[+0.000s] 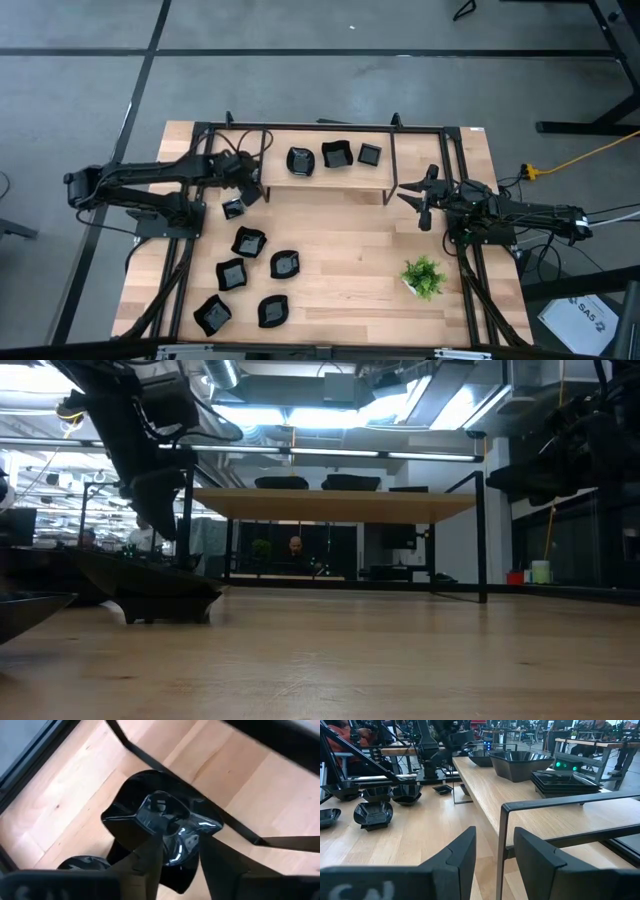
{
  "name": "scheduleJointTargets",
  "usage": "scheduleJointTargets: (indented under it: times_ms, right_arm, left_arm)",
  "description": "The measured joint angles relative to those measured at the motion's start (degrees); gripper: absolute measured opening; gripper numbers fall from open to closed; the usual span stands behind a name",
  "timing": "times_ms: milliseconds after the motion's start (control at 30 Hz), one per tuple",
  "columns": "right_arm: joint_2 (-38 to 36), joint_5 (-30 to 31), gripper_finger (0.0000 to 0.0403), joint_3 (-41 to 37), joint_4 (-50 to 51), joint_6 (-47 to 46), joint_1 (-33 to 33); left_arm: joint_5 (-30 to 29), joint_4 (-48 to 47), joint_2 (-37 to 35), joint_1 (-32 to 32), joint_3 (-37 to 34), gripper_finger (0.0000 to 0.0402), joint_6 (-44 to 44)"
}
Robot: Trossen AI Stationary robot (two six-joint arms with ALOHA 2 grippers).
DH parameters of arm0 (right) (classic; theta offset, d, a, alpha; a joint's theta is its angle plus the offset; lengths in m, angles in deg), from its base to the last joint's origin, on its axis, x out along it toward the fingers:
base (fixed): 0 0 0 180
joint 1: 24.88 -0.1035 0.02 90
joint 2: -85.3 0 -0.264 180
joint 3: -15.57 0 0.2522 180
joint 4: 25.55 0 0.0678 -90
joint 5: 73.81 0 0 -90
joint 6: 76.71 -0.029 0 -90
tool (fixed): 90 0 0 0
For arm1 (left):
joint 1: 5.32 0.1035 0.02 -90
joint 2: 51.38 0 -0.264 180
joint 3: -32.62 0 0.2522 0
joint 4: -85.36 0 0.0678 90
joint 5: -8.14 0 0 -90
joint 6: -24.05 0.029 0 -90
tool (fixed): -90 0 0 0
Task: Pick & Place Mini shaped plates
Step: Adjust the shelf
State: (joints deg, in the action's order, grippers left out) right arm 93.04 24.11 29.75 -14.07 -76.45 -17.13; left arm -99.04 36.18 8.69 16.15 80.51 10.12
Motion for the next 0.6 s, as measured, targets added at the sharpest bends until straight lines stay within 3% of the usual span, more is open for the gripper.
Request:
scheduleJointTargets:
  times_ms: [300,600]
  right_arm:
    - [0.0,0.0,0.0132,0.0,0.0,0.0,0.0]
    - [0.0,0.0,0.0132,0.0,0.0,0.0,0.0]
  left_arm:
    - [0.2,-1.0,-4.7,2.6,0.0,0.0009,0.2]
    - [0.8,0.1,-11.7,2.6,0.0,0.0002,1.2]
